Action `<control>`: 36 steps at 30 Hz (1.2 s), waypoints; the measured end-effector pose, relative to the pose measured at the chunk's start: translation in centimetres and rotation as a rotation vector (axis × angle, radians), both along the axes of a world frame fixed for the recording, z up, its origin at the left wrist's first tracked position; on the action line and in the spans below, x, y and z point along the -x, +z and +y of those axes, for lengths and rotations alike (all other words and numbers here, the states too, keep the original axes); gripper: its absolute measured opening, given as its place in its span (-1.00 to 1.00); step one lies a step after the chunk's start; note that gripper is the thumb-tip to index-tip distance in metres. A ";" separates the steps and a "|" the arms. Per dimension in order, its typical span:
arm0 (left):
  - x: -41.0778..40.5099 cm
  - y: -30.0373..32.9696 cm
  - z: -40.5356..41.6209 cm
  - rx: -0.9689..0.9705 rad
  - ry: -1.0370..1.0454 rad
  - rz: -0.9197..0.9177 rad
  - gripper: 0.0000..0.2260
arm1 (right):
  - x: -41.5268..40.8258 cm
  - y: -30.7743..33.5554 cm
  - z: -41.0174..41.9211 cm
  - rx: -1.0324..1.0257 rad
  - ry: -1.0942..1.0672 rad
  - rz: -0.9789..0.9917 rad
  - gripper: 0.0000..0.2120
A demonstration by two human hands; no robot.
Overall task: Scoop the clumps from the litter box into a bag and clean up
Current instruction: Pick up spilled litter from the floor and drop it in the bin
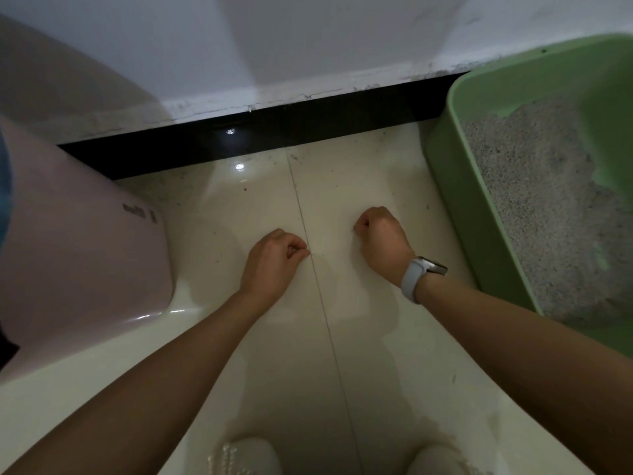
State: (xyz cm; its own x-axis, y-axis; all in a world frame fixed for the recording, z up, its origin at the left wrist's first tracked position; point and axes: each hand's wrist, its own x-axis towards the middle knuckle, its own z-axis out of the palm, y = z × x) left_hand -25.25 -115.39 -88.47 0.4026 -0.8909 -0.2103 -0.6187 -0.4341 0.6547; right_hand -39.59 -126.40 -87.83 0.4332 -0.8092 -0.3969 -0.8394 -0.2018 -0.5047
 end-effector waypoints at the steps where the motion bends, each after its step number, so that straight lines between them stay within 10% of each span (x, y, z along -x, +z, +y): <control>1: 0.0 0.0 0.0 -0.007 -0.012 -0.011 -0.91 | 0.1 0.3 -0.1 -0.032 -0.075 -0.059 -0.85; 8: 0.1 0.1 -0.2 -0.059 -0.031 -0.052 -0.87 | 1.3 1.4 -1.4 -0.165 -0.410 -0.269 -0.88; 18: -1.1 2.5 -1.3 -0.015 0.527 0.959 -0.73 | 0.8 0.5 -0.2 -0.021 -0.064 -0.068 -0.89; 28: -1.4 3.7 -1.3 -0.061 0.515 1.376 -0.78 | -0.1 0.6 0.4 0.069 0.166 0.163 -0.79; 31: -1.1 3.4 -1.5 -0.134 0.543 1.287 -0.77 | 0.1 0.9 0.9 -0.020 0.025 -0.024 -0.83; 36: 0.1 1.7 -0.9 -0.114 0.197 0.408 -0.93 | 0.5 1.7 0.9 -0.345 -0.273 -0.301 -0.88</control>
State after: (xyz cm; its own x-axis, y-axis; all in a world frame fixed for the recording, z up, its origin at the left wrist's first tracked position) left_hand -25.36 -116.29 -86.75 0.4262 -0.7677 -0.4785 -0.2193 -0.6009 0.7687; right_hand -40.07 -125.49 -86.11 0.3604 -0.7528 -0.5507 -0.6462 0.2243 -0.7295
